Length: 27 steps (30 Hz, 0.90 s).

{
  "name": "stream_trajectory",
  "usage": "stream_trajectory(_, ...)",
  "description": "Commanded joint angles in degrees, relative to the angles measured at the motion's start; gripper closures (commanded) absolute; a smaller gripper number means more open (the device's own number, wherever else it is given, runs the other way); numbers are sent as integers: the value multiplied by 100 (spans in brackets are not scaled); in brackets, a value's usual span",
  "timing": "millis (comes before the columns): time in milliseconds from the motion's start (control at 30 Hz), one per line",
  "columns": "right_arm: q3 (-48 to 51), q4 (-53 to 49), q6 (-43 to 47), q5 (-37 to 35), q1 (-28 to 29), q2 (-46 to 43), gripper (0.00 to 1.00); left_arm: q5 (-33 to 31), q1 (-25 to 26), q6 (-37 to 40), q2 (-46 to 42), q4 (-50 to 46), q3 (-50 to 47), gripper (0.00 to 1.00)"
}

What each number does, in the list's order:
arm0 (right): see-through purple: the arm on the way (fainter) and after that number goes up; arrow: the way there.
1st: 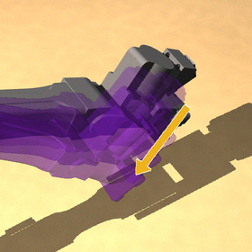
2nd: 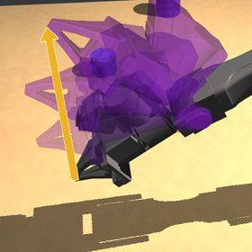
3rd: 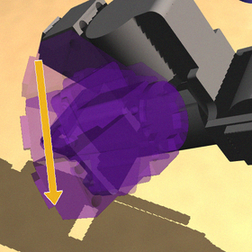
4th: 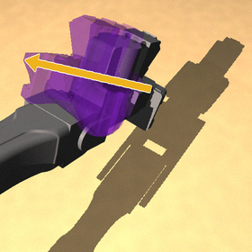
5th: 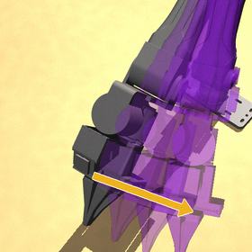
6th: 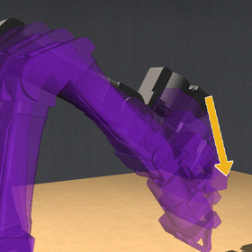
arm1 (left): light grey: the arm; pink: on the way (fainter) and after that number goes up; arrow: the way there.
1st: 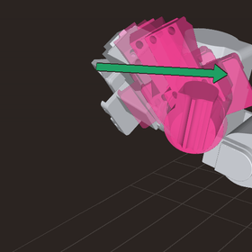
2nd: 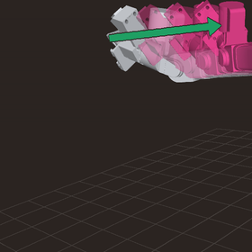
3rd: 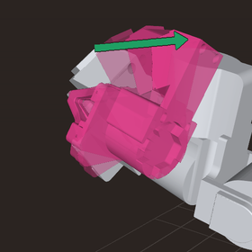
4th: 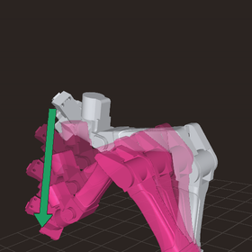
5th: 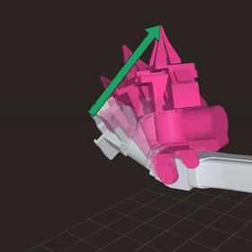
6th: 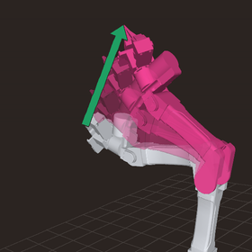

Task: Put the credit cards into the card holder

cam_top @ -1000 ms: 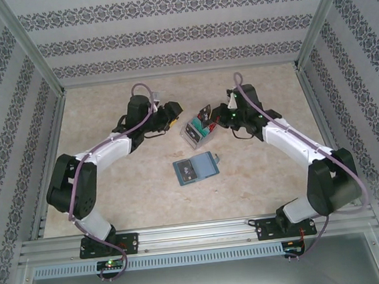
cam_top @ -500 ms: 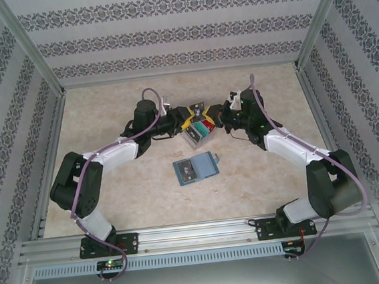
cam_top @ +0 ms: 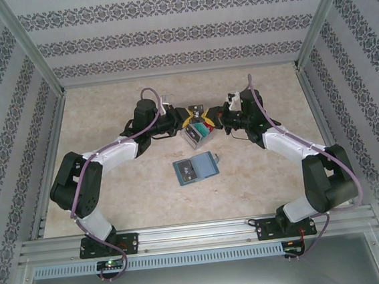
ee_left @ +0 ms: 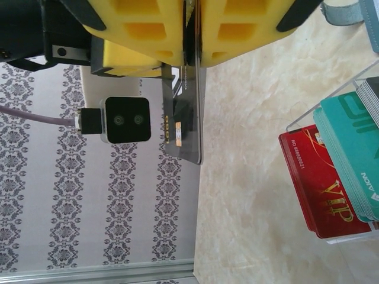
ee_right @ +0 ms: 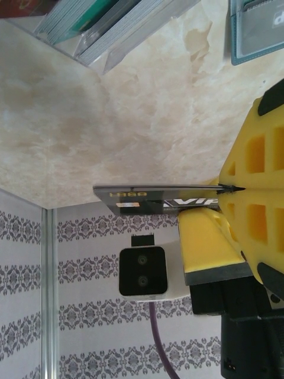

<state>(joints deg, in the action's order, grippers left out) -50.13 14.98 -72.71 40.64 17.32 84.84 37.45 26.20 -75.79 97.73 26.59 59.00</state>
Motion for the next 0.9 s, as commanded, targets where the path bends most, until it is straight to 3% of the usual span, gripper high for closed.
stream_trajectory(0, -110, -175, 322, 374, -51, 76, 97, 0, 30, 31, -199, -29, 8, 98)
stream_trajectory(200, -207, -1739, 1500, -292, -54, -120, 76, -462, 59, -143, -707, -1243, -322, 100)
stream_trajectory(333, -131, -2500, 2165, -805, 5, -188, 73, -1088, 192, -488, -1143, -1880, -662, 100)
stream_trajectory(567, -136, -3005, 2977, -1244, 460, -10, 72, -1613, 484, -778, -1387, -2532, -789, 100)
stream_trajectory(867, -85, -3072, 3021, -1714, 808, -102, 69, -1730, 668, -1128, -1433, -2189, -1203, 100)
